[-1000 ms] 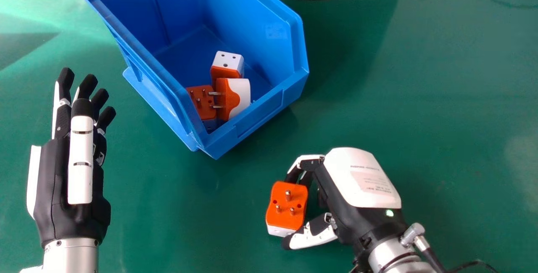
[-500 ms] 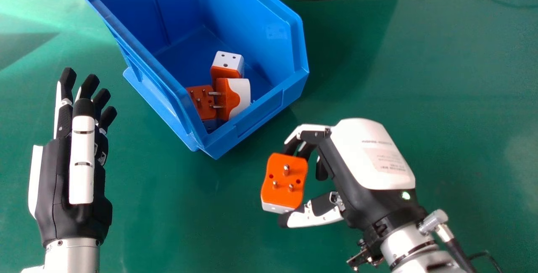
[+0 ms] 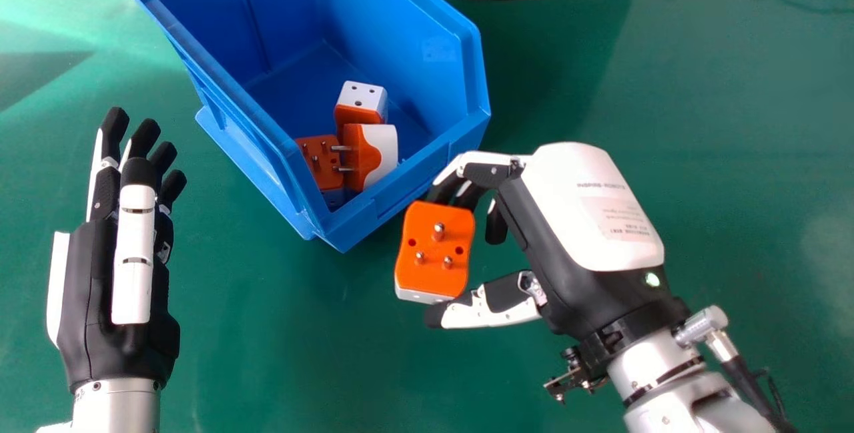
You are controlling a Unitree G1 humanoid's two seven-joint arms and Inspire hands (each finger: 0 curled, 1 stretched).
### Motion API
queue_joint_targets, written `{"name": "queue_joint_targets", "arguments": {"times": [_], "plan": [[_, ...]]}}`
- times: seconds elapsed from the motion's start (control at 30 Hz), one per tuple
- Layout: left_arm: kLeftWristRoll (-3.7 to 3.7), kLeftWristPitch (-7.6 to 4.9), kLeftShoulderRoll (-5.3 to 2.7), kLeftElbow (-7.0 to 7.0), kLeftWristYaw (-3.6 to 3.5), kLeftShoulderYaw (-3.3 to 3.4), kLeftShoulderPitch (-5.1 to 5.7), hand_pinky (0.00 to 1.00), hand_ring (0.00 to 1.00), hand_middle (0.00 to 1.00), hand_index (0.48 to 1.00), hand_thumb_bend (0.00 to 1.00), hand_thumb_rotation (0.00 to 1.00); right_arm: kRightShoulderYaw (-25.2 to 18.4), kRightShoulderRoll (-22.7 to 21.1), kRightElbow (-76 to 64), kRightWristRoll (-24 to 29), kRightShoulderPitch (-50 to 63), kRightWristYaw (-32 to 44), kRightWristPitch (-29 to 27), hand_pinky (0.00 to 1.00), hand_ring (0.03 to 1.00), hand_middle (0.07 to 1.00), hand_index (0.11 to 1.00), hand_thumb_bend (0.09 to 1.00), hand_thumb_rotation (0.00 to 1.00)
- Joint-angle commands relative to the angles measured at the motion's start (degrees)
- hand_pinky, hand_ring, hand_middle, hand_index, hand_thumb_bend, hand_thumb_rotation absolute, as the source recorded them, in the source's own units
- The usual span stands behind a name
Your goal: Pick all objects and put in blue box
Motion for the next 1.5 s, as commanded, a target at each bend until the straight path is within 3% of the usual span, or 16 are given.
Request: {"name": "queue_joint_targets", "arguments": {"times": [0.0,0.07,0.17,0.3,0.47,0.6,0.8,0.9,0.97,1.2,1.3,1.47], "plan": [[0.08,-1.11,0.45,-0.56,-0.70,0.01,0.09,0.94,0.95,0.96,0.970,0.44,0.79,-0.69,1.10,-2.23,-0.21,-2.73,-0.42,-1.98,0.25,0.370,0.455,0.545,0.500,0.00],[-0.27,-1.29,0.50,-0.29,-1.16,0.05,-0.01,0.94,0.95,0.96,0.971,0.45,0.79,-0.84,1.60,-1.30,-0.14,-4.10,-0.52,-2.53,0.25,0.368,0.454,0.547,0.499,0.00],[0.09,-1.55,0.46,-0.09,-1.28,0.12,0.02,0.95,0.95,0.96,0.974,0.45,0.79,-0.91,2.73,-0.29,-0.10,-6.58,0.18,-2.20,0.25,0.366,0.454,0.550,0.499,0.00],[-0.11,-1.65,0.52,0.10,-1.56,0.37,0.01,0.94,0.95,0.96,0.975,0.46,0.79,-1.00,4.24,1.77,0.08,-10.37,-0.12,-2.36,0.24,0.366,0.456,0.551,0.499,0.00],[0.40,-1.47,0.40,-0.36,-1.14,0.45,0.24,0.94,0.95,0.96,0.974,0.46,0.79,-0.95,5.79,4.37,-0.44,-15.10,0.82,-1.39,0.24,0.364,0.452,0.552,0.498,0.00],[0.40,-1.52,0.38,-0.32,-1.04,0.52,0.16,0.94,0.95,0.96,0.971,0.46,0.79,-0.61,7.34,7.71,-1.07,-19.27,1.10,-0.52,0.24,0.364,0.450,0.549,0.499,0.00],[-0.15,-1.51,0.44,-0.32,-1.56,0.48,0.17,0.94,0.95,0.96,0.969,0.47,0.79,-0.46,9.68,16.58,-1.19,-26.12,-1.92,-0.72,0.25,0.363,0.450,0.552,0.498,0.00],[-0.02,-1.73,0.44,-0.06,-1.73,0.38,0.05,0.94,0.95,0.96,0.971,0.47,0.79,-0.61,11.03,22.60,-0.58,-29.91,-3.95,-0.79,0.25,0.362,0.451,0.553,0.498,0.00],[-0.26,-1.82,0.55,0.21,-2.19,0.29,-0.07,0.94,0.95,0.96,0.972,0.47,0.79,-0.82,11.91,27.04,0.33,-32.45,-5.66,-1.31,0.26,0.366,0.455,0.548,0.500,0.00],[0.47,-3.03,0.59,1.05,-2.50,0.20,-0.32,0.95,0.96,0.97,0.974,0.47,0.79,-0.31,14.27,40.89,1.08,-40.87,-10.70,-1.74,0.28,0.365,0.464,0.551,0.500,0.00],[0.36,-2.66,0.50,0.53,-2.35,0.04,-0.09,0.95,0.96,0.97,0.974,0.47,0.80,-0.11,15.83,47.50,1.56,-44.68,-13.62,-1.80,0.27,0.366,0.465,0.551,0.500,0.00],[0.91,-2.57,0.57,0.13,-2.07,-0.13,0.18,0.94,0.95,0.96,0.969,0.47,0.81,0.58,17.38,57.48,2.63,-50.71,-16.26,-1.96,0.26,0.370,0.480,0.550,0.501,0.00]]}}
